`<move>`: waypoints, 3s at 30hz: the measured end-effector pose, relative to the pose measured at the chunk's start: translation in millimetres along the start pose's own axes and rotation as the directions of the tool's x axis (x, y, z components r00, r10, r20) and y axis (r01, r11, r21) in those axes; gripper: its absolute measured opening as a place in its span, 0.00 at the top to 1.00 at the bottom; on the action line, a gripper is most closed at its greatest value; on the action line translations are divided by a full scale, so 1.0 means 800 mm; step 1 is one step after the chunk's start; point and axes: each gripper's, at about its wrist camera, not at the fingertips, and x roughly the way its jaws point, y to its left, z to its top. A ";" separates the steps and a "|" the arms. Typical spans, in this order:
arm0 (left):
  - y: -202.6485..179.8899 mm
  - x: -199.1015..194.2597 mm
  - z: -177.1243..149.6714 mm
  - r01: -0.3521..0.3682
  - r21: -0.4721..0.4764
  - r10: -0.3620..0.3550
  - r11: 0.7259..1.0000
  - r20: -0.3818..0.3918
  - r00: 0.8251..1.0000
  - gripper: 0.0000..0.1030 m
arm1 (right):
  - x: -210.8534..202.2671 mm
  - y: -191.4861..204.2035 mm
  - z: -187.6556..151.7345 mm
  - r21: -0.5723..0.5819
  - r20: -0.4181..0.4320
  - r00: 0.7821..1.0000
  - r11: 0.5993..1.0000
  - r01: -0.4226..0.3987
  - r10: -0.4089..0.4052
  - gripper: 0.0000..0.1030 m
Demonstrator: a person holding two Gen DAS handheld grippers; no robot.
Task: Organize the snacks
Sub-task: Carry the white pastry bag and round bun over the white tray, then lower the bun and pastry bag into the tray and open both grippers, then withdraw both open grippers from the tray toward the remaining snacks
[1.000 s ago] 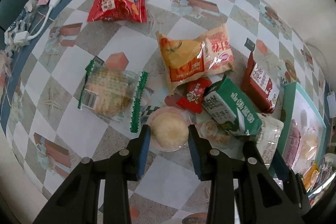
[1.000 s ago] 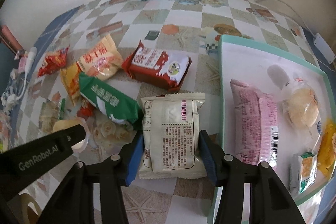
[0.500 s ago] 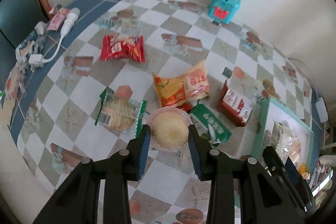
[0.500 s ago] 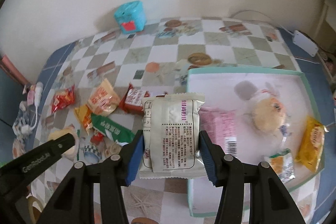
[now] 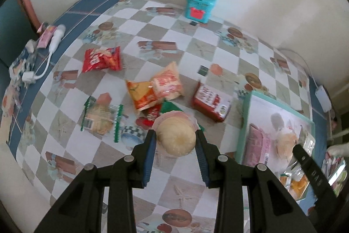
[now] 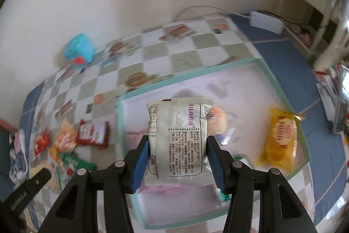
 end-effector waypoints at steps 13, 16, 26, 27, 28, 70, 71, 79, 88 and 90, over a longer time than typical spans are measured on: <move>-0.142 0.015 -0.030 0.130 0.232 -0.110 0.964 -0.098 0.989 0.64 | 0.005 -0.112 0.023 0.199 -0.001 0.993 0.973 0.115 -0.117 0.47; -0.179 0.024 -0.045 0.171 0.291 -0.136 0.941 -0.135 0.981 0.64 | 0.009 -0.131 0.024 0.237 -0.013 0.993 0.965 0.114 -0.114 0.47; -0.233 0.045 -0.069 0.226 0.362 -0.165 0.904 -0.193 0.967 0.63 | 0.019 -0.136 0.026 0.237 -0.017 0.996 0.967 0.088 -0.086 0.46; -0.232 0.047 -0.068 0.232 0.352 -0.169 0.907 -0.201 0.965 0.63 | 0.019 -0.134 0.026 0.235 -0.017 0.996 0.968 0.084 -0.082 0.46; -0.231 0.048 -0.066 0.234 0.345 -0.171 0.909 -0.202 0.964 0.63 | 0.020 -0.133 0.026 0.232 -0.018 0.997 0.970 0.077 -0.075 0.46; 0.049 0.020 0.002 -0.009 -0.237 0.001 0.972 -0.033 0.999 0.16 | 0.011 -0.013 0.003 -0.018 0.013 1.000 1.000 -0.002 0.002 0.01; 0.054 0.018 0.003 -0.010 -0.244 0.003 0.970 -0.028 1.000 0.16 | 0.010 -0.005 0.001 -0.035 0.016 1.000 0.999 -0.004 0.004 0.01; 0.115 0.008 0.012 -0.049 -0.317 0.051 0.947 -0.001 0.999 0.16 | 0.003 0.042 -0.017 -0.102 0.018 1.000 0.995 -0.018 0.020 0.01; 0.184 0.008 0.013 -0.102 -0.389 0.107 0.916 -0.010 0.994 0.16 | -0.001 0.112 -0.041 -0.197 -0.004 0.997 0.978 -0.070 0.071 0.01; 0.199 0.007 0.012 -0.102 -0.418 0.107 0.903 -0.010 0.994 0.16 | -0.002 0.123 -0.046 -0.218 -0.009 0.996 0.972 -0.083 0.083 0.01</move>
